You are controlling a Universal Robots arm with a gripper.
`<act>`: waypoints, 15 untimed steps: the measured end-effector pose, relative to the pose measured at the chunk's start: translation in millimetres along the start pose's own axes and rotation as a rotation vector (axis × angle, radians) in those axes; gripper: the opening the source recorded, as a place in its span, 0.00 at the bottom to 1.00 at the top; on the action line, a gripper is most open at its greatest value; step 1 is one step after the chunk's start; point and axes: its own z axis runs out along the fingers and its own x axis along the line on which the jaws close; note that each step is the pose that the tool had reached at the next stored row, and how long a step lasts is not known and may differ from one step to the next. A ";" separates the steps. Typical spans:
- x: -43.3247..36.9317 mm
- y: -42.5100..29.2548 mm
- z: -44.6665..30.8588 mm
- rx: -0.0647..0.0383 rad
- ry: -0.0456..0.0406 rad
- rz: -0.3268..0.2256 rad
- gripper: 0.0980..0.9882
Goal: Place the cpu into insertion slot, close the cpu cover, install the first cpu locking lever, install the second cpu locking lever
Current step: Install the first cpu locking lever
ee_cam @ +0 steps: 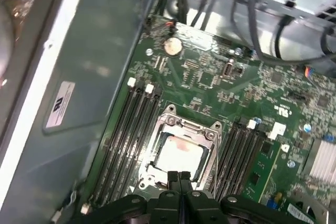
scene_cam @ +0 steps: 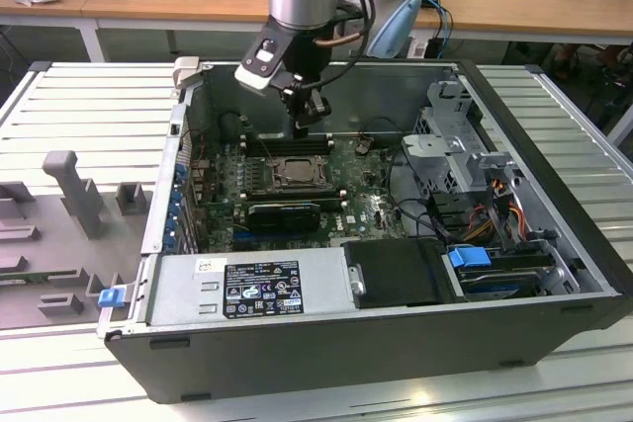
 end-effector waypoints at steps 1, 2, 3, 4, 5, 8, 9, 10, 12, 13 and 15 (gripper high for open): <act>0.0 0.0 0.0 0.001 0.0011 -0.034 0.01; 0.0 0.0 0.0 0.002 0.0025 -0.078 0.01; 0.1 -0.1 0.0 0.003 0.0037 -0.115 0.01; 0.1 -0.3 0.1 0.004 0.0041 -0.131 0.01; 0.1 -0.5 0.1 0.004 0.0045 -0.143 0.01; 0.2 -0.6 0.2 0.006 0.0060 -0.187 0.01; 0.2 -0.6 0.2 0.006 0.0064 -0.202 0.01; 0.2 -0.6 0.2 0.007 0.0073 -0.228 0.01; 0.3 -0.6 0.4 0.009 0.0093 -0.294 0.01; 0.3 -0.6 0.6 0.010 0.0104 -0.326 0.01; 0.3 -0.6 0.7 0.011 0.0122 -0.383 0.01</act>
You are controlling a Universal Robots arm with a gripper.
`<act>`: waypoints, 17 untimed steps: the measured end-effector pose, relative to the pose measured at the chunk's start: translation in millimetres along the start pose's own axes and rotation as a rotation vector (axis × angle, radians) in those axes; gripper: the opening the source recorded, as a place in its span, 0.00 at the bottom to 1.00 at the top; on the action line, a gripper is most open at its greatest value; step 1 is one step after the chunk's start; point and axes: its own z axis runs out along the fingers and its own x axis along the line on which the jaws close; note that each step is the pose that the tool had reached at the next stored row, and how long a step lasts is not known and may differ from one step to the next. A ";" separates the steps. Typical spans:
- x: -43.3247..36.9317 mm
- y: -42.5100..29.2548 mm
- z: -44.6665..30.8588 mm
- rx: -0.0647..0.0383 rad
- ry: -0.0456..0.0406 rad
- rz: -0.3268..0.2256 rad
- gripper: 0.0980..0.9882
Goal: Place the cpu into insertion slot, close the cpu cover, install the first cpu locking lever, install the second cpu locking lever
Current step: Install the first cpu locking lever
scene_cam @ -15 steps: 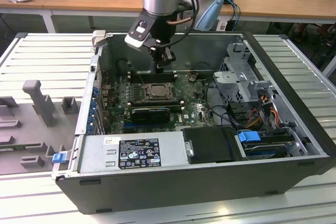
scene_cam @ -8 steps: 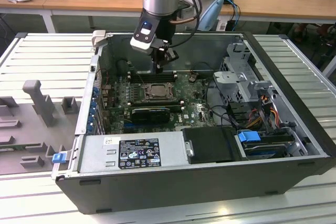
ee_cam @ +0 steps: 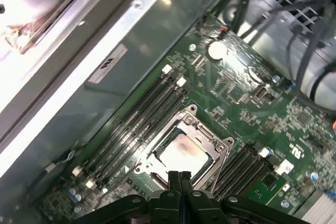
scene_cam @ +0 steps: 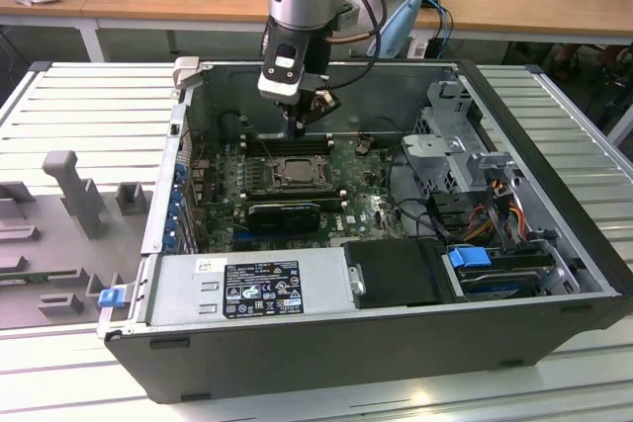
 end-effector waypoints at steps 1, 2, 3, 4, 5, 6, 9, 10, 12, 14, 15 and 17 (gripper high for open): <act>0.0 0.0 0.0 0.001 0.0006 -0.019 0.01; 0.0 0.0 0.1 0.001 0.0012 -0.037 0.01; 0.0 0.0 0.1 0.002 0.0019 -0.058 0.01; 0.0 0.0 0.2 0.002 0.0025 -0.078 0.01; 0.0 0.0 0.2 0.003 0.0031 -0.098 0.01; 0.0 0.0 0.3 0.004 0.0040 -0.126 0.01; 0.0 0.0 0.5 0.005 0.0061 -0.188 0.01; 0.0 0.0 0.6 0.006 0.0066 -0.206 0.01; 0.0 0.0 0.8 0.007 0.0078 -0.243 0.01; 0.0 0.0 0.9 0.008 0.0090 -0.280 0.01; 0.0 0.0 1.0 0.009 0.0095 -0.298 0.01; 0.0 0.0 1.0 0.010 0.0107 -0.335 0.01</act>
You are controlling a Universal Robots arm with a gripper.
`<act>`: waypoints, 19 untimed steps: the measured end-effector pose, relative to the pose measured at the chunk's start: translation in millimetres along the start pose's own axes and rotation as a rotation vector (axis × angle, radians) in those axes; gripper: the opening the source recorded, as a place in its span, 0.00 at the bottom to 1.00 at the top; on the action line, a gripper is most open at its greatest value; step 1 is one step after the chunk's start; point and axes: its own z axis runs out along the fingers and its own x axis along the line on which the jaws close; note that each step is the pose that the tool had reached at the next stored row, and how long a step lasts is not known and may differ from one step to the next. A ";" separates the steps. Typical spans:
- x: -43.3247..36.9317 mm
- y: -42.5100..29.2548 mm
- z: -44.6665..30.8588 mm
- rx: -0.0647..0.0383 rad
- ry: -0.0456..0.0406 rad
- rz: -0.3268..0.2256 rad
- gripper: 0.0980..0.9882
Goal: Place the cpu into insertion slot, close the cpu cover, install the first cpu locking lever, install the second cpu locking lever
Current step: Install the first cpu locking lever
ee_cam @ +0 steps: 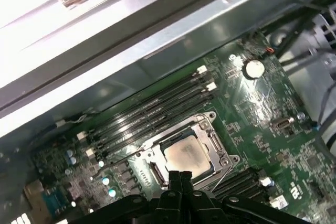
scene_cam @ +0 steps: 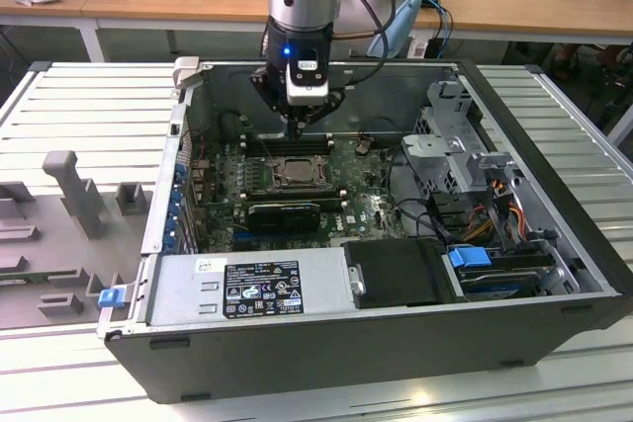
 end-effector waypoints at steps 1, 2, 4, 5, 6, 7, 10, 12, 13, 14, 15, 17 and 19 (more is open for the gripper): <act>0.0 0.0 0.0 0.001 0.0006 -0.018 0.01; 0.0 0.0 0.1 0.001 0.0011 -0.035 0.01; 0.0 0.0 0.1 0.003 0.0030 -0.094 0.01; 0.0 0.0 0.2 0.003 0.0039 -0.124 0.01; 0.0 0.0 0.2 0.004 0.0045 -0.142 0.01; 0.0 0.0 0.2 0.004 0.0050 -0.157 0.01; 0.0 0.0 0.2 0.006 0.0068 -0.215 0.01; 0.0 0.0 0.2 0.007 0.0079 -0.250 0.01; 0.0 0.0 0.2 0.008 0.0086 -0.271 0.01; 0.0 0.0 0.2 0.008 0.0092 -0.290 0.01; 0.0 0.0 0.3 0.009 0.0102 -0.320 0.01; 0.0 0.0 0.2 0.010 0.0105 -0.368 0.01; 0.0 0.0 0.3 0.002 -0.0187 -0.402 0.01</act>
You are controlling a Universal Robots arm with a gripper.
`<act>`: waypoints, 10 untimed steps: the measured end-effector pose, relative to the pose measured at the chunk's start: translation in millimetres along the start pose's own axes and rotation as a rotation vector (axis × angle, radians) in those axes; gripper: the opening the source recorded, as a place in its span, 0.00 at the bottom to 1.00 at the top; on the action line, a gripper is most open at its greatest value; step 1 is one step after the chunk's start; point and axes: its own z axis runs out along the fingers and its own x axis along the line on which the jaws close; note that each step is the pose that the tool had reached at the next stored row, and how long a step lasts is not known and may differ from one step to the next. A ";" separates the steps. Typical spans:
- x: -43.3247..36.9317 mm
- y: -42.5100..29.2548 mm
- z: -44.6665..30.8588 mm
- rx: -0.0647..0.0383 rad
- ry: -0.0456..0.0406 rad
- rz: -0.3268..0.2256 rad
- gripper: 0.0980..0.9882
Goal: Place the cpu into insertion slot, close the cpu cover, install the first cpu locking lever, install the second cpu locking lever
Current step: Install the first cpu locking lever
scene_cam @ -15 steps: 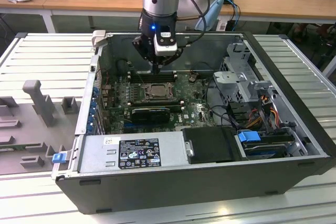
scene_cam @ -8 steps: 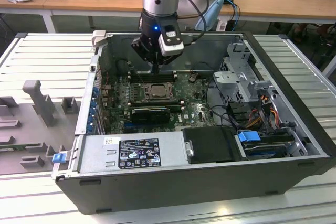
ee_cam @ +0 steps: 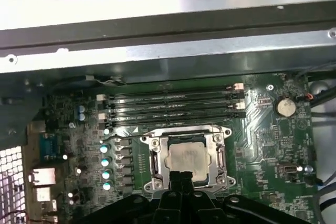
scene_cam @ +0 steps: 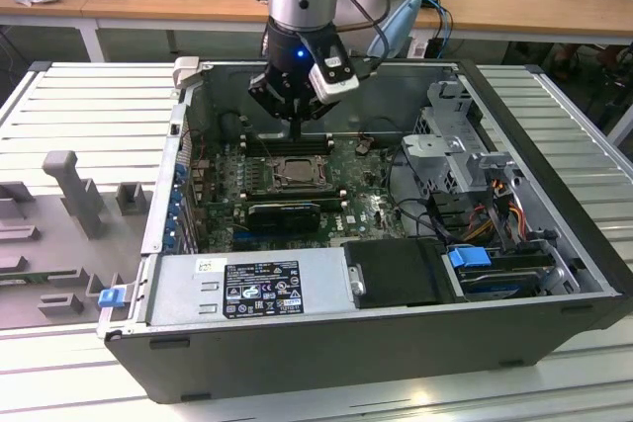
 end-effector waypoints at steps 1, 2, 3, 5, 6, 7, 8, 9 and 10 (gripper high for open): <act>0.0 0.0 0.1 -0.002 -0.0251 -0.006 0.01; 0.0 0.0 0.1 -0.003 -0.0342 -0.012 0.01; 0.0 0.0 0.2 -0.004 -0.0406 -0.030 0.01; 0.0 0.0 0.3 -0.005 -0.0393 -0.077 0.01; 0.0 0.0 0.5 -0.006 -0.0374 -0.130 0.01; 0.0 0.0 0.5 -0.007 -0.0366 -0.155 0.01; 0.0 0.0 0.5 -0.007 -0.0361 -0.171 0.01; 0.0 0.0 0.5 -0.007 -0.0359 -0.187 0.01; 0.1 0.0 0.6 -0.008 -0.0359 -0.196 0.01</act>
